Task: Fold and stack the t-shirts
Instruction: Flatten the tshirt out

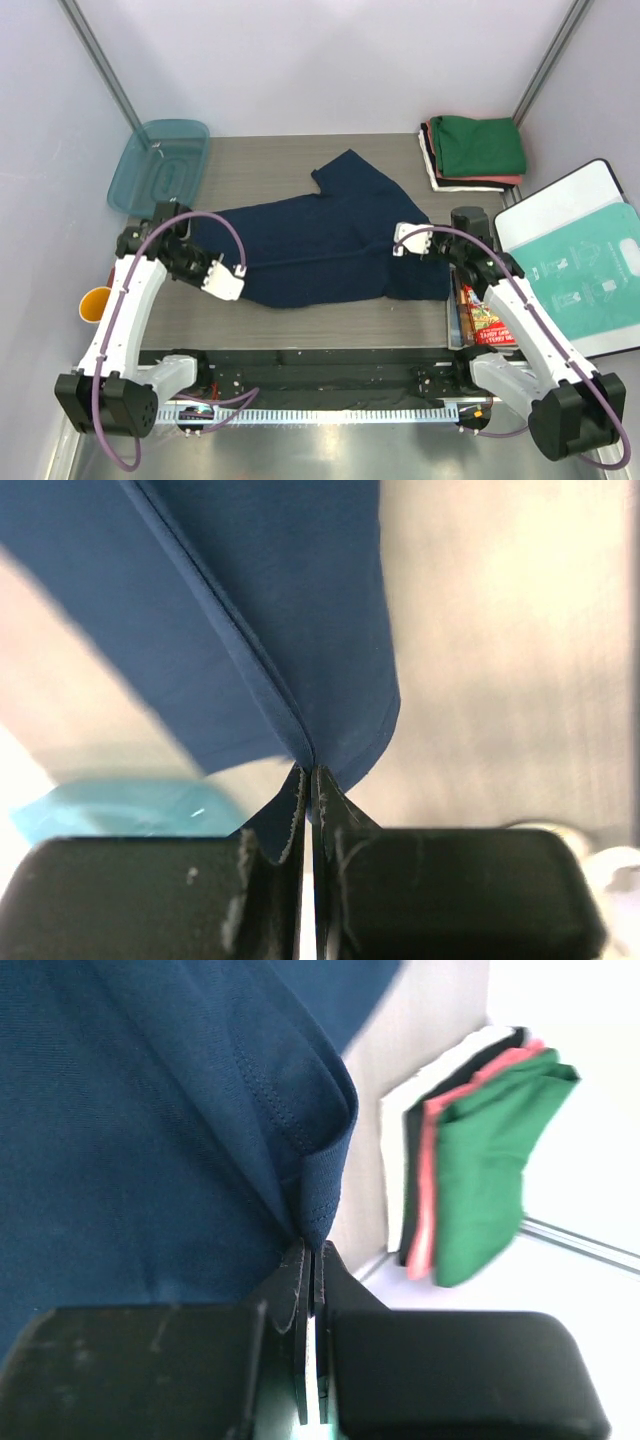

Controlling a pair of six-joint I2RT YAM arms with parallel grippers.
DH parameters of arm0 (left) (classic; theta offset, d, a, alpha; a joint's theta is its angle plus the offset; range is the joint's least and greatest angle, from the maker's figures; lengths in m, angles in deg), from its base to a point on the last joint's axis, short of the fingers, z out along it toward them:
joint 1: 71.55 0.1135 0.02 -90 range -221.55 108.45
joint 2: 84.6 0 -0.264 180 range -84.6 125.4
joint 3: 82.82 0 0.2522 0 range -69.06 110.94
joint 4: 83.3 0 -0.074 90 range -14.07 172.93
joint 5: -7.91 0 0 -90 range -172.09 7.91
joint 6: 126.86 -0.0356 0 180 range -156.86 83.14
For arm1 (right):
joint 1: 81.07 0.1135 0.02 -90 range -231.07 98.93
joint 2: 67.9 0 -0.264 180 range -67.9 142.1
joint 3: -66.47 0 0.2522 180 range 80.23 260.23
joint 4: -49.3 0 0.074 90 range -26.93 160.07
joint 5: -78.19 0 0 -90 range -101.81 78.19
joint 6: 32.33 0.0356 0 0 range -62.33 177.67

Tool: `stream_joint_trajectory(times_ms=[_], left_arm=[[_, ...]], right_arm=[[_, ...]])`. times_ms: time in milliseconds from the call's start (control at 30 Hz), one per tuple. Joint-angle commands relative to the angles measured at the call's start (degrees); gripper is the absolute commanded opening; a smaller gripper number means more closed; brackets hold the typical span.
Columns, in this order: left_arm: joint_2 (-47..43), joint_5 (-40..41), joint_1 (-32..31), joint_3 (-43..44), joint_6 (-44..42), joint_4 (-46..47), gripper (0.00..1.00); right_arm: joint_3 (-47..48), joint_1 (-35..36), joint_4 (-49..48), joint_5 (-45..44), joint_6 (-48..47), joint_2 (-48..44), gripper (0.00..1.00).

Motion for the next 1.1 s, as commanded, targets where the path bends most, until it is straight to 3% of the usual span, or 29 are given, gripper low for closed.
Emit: stream_joint_trajectory(times_ms=[0, 467, 567, 700, 833, 867, 1067], left_arm=[[3.45, 0.08, 0.45, 8.95, 0.08, -19.86, 0.00], [-0.68, 7.36, -0.69, 7.12, -4.13, -19.70, 0.00], [-0.41, 10.62, -0.69, 8.87, -1.34, -14.89, 0.00], [1.87, 11.16, -0.69, 12.82, 9.73, 2.77, 0.00], [7.13, 12.02, -0.69, 19.93, 20.71, 20.86, 0.00], [9.32, 12.38, -0.69, 20.99, 21.61, 29.34, 0.00], [20.49, 15.36, -1.13, 28.99, 15.92, 50.90, 0.00]], right_arm=[[1.49, -0.21, -14.25, -4.07, -0.12, 3.47, 0.01], [6.15, -0.21, -21.73, -2.93, -1.34, 8.85, 0.01], [7.64, -0.12, -22.43, -3.28, -1.44, 7.71, 0.01], [8.96, -0.21, -25.85, -4.25, 1.02, 7.00, 0.01], [9.66, -0.30, -37.43, -8.99, -0.55, 10.50, 0.01], [10.01, -0.30, -44.07, -9.69, -1.08, 11.99, 0.01], [22.21, -1.96, -60.71, -13.03, -2.58, 27.11, 0.01]])
